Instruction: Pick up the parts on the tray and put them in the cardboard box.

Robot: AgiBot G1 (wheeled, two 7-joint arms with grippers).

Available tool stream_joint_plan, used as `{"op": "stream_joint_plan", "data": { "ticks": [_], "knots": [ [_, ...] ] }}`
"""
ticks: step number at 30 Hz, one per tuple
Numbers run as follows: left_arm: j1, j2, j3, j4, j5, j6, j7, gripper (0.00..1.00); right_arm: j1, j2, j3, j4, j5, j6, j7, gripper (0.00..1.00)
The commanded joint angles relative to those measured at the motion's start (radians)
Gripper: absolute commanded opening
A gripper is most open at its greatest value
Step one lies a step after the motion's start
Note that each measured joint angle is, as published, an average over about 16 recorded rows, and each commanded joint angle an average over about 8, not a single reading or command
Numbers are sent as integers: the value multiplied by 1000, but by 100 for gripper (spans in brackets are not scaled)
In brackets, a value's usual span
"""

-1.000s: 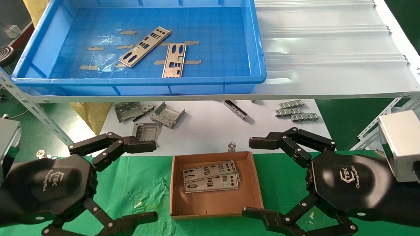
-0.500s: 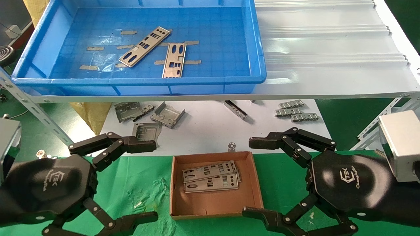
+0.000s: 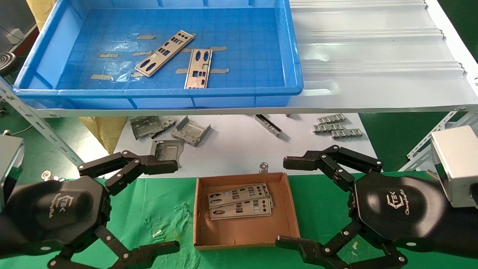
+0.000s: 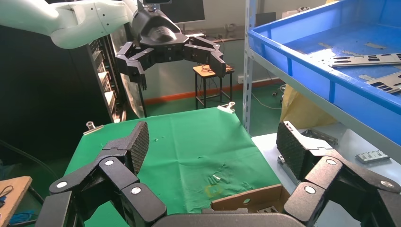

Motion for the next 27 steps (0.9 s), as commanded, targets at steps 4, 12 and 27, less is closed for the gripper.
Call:
{"op": "stream_joint_plan", "data": {
  "ticks": [4, 12, 27],
  "knots": [
    [0, 0, 0, 0, 0, 0, 0, 100, 0, 0, 0, 0, 0, 0, 0, 100],
    [0, 0, 0, 0, 0, 0, 0, 100, 0, 0, 0, 0, 0, 0, 0, 100],
    [0, 0, 0, 0, 0, 0, 0, 100, 0, 0, 0, 0, 0, 0, 0, 100]
  ]
}}
